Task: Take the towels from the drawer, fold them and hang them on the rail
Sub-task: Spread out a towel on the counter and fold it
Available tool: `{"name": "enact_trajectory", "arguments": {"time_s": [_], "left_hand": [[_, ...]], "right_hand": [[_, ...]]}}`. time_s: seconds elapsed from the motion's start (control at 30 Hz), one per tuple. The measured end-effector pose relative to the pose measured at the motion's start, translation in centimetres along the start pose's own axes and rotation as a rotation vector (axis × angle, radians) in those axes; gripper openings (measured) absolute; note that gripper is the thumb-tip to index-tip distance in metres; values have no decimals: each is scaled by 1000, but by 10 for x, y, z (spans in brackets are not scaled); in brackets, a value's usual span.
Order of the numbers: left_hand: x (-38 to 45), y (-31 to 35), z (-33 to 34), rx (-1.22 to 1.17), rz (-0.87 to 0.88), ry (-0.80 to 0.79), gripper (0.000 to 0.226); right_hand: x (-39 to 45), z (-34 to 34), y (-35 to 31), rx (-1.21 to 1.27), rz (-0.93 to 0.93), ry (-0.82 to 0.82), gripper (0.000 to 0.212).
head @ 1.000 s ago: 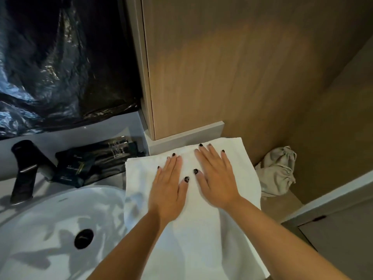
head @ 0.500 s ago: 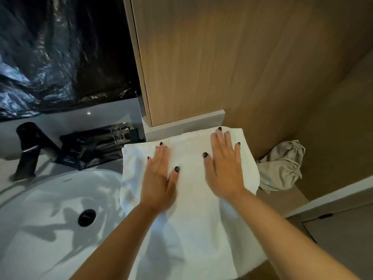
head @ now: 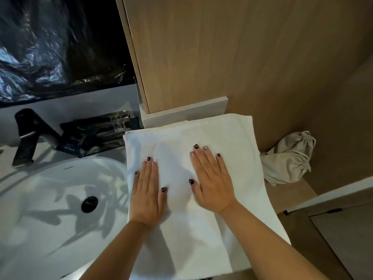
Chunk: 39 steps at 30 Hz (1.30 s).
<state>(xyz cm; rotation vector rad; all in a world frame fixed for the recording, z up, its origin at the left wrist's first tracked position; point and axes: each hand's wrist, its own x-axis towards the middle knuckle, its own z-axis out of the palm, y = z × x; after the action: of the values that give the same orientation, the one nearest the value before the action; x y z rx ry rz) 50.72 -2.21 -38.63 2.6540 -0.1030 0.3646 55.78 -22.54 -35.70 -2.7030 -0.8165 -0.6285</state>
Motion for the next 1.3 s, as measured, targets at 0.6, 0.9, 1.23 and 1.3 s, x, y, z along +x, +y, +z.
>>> {"name": "enact_trajectory", "arguments": {"time_s": [0.6,0.9,1.23,1.3], "left_hand": [[-106,56,22,230,-287,-303,64],[-120,50,4,302,-388,-340,69],[-144,37,-11,287,-420,-331,74],[-151,34,-15,271,-419,-334,75]], "right_hand": [[-122,-6,-40,29,-44,-541,65],[-141,-27,-6,78,-26,-609,66],[-173,-45,52,-60,160,-666,75],[-174,-50,55,-53,197,-686,76]]}}
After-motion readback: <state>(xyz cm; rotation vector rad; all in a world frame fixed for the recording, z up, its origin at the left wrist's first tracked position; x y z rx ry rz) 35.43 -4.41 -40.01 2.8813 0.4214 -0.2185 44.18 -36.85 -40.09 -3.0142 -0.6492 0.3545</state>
